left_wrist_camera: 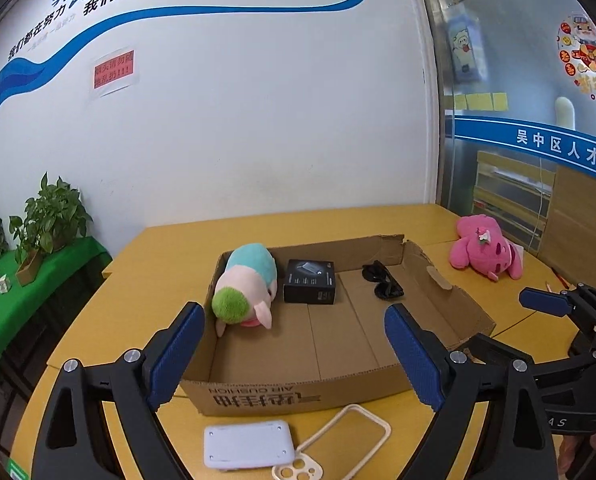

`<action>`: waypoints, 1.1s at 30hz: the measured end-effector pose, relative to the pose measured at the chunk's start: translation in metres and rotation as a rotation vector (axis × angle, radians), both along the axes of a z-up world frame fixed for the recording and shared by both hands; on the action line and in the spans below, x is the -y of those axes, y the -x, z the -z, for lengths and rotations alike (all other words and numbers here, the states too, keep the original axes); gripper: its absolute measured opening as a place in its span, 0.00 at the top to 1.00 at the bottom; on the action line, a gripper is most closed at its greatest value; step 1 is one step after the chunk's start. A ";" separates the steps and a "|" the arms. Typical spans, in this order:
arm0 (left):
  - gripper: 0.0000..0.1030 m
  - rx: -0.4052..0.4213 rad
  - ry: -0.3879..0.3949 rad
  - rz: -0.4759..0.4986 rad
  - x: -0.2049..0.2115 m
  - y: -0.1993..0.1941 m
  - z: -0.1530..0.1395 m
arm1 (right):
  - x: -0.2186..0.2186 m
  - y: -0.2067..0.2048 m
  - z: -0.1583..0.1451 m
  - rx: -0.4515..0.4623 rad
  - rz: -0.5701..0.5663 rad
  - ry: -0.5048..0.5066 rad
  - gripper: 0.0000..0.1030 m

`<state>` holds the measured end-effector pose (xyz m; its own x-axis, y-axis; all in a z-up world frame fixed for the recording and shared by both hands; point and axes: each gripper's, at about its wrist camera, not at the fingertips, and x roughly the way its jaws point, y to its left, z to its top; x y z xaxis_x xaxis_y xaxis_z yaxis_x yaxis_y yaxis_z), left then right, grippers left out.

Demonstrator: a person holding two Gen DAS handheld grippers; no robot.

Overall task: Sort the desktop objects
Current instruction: 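Withdraw the right tool and move it toward the white-framed phone case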

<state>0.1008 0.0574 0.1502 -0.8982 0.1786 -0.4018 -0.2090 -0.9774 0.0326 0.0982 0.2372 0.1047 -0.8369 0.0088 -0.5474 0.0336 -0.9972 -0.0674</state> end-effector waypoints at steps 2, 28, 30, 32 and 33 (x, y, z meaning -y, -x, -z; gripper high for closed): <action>0.09 0.014 -0.016 0.004 0.001 -0.004 0.003 | 0.000 -0.005 -0.001 -0.002 0.003 0.010 0.19; 0.09 0.135 -0.026 -0.003 0.005 0.012 0.040 | 0.005 0.001 0.017 0.019 0.004 0.000 0.19; 0.09 0.165 -0.039 -0.003 0.014 0.012 0.047 | 0.003 0.004 0.022 0.034 -0.007 0.015 0.19; 0.09 0.205 -0.053 -0.005 0.023 0.011 0.059 | 0.001 0.010 0.033 0.060 -0.030 0.045 0.19; 0.09 0.228 -0.058 -0.010 0.029 0.011 0.066 | 0.000 0.016 0.045 0.095 -0.047 0.067 0.19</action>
